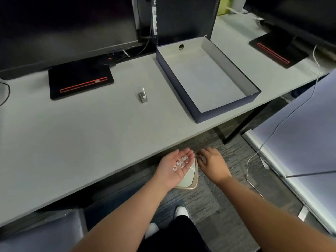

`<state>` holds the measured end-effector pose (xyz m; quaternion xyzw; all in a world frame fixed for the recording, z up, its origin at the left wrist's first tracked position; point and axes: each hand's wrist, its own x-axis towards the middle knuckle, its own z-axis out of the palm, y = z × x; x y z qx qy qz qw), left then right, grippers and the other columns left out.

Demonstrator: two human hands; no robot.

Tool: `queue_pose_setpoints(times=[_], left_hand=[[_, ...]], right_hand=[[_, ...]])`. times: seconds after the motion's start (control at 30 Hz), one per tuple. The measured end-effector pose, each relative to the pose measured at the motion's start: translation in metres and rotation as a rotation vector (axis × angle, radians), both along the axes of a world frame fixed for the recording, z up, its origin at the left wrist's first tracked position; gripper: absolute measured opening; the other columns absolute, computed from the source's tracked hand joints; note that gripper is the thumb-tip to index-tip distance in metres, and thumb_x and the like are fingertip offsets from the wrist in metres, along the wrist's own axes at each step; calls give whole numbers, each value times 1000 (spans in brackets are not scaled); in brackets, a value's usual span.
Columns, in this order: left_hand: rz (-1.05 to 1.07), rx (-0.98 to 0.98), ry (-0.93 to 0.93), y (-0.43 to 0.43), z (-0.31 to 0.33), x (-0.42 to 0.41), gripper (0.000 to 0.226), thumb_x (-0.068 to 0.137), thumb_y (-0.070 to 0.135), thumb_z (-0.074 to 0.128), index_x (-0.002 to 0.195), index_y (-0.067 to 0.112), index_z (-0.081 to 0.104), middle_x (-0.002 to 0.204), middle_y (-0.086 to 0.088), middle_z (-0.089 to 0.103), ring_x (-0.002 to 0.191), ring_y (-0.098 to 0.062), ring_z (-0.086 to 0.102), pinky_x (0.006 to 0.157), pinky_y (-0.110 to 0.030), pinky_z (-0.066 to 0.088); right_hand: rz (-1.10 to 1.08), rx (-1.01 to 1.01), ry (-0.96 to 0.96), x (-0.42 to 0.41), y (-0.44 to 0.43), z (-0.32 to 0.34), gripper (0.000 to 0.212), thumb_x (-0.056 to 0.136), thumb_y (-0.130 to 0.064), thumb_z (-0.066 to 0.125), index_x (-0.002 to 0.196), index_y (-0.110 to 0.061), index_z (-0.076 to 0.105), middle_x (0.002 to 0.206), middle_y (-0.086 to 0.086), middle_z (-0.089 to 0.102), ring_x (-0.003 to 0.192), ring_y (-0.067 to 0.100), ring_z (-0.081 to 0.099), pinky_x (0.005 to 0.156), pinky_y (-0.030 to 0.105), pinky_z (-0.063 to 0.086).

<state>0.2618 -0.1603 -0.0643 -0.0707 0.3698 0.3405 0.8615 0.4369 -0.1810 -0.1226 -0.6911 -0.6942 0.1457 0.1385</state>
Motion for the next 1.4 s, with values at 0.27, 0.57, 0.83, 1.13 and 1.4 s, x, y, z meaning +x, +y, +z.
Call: queue_pose_setpoints(times=[0.27,0.57,0.83,1.13,1.4], left_hand=[[-17,-45,77,9,-94,4,28,98,16,47,101,-7,63,91,-20,72,88,-28,70,83,-35,57],[-11,-59,146,31,-214,-2,29,99,16,46,105,-8,61,91,-19,72,87,-28,70,80,-36,59],[-63,-73,162,28,-291,5,30,99,17,43,104,-6,61,88,-18,73,91,-27,67,81,-35,58],[-122,-78,219,28,-333,15,33,101,18,41,106,-7,61,87,-17,73,93,-27,67,83,-35,55],[-130,-81,237,30,-355,16,33,101,18,41,103,-7,63,95,-19,70,97,-29,65,88,-37,52]], right_hand=[[-78,-266,61,21,-3,-89,30,88,-17,57,117,-11,60,114,10,59,107,30,52,92,36,46],[-189,-540,139,33,-4,-202,49,88,-19,59,134,-15,44,133,13,44,118,33,49,100,38,43],[-252,-593,192,31,11,-261,72,86,-20,63,147,-20,23,144,18,30,118,38,52,99,40,43],[-307,-574,275,28,23,-298,96,81,-19,68,148,-34,2,136,15,33,111,36,55,97,43,45],[-204,-416,114,34,29,-311,103,78,-27,71,148,-36,-4,156,10,5,136,40,26,107,51,34]])
